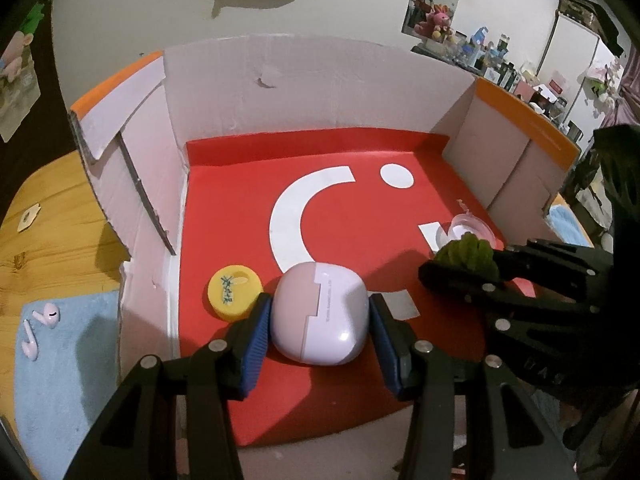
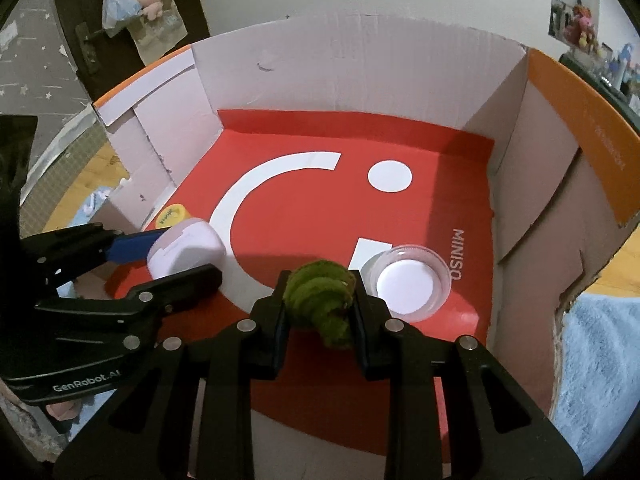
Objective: Organize objects
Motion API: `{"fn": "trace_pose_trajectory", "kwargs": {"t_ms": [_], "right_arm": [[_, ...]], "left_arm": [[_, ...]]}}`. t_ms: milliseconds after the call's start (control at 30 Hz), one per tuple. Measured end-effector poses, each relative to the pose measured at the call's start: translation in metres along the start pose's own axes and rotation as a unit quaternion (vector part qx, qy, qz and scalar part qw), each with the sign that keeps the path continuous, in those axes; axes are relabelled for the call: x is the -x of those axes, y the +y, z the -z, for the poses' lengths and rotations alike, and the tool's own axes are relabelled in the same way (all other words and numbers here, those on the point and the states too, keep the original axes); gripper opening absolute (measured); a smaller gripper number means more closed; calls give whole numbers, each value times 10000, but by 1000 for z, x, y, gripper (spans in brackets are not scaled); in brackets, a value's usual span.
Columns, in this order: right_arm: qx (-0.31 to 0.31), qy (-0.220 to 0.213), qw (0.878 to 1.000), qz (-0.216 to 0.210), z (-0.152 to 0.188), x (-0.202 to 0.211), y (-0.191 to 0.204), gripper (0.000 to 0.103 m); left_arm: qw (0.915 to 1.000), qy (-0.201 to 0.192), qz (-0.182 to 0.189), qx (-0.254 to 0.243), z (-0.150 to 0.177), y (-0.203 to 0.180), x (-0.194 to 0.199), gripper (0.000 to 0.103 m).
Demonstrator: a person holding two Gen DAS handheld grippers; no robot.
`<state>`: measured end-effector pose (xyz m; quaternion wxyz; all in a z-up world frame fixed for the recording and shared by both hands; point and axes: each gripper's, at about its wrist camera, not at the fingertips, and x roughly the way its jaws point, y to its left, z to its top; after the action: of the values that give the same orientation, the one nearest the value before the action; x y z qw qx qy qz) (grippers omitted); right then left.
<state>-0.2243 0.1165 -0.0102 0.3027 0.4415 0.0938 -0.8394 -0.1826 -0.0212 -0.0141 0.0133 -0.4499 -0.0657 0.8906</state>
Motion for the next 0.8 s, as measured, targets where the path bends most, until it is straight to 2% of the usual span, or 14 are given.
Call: {"fn": "trace_pose_trajectory", "kwargs": {"t_ms": [533,800], "right_arm": [[-16,-69,10000,-20,1,1,-1,26],[-47,-108,9999,-56,2,4,0,29]], "left_arm": [[10000,-86,11,48,0,1,0,51],[9999,-136,30,17,2,-2,3,58]]}}
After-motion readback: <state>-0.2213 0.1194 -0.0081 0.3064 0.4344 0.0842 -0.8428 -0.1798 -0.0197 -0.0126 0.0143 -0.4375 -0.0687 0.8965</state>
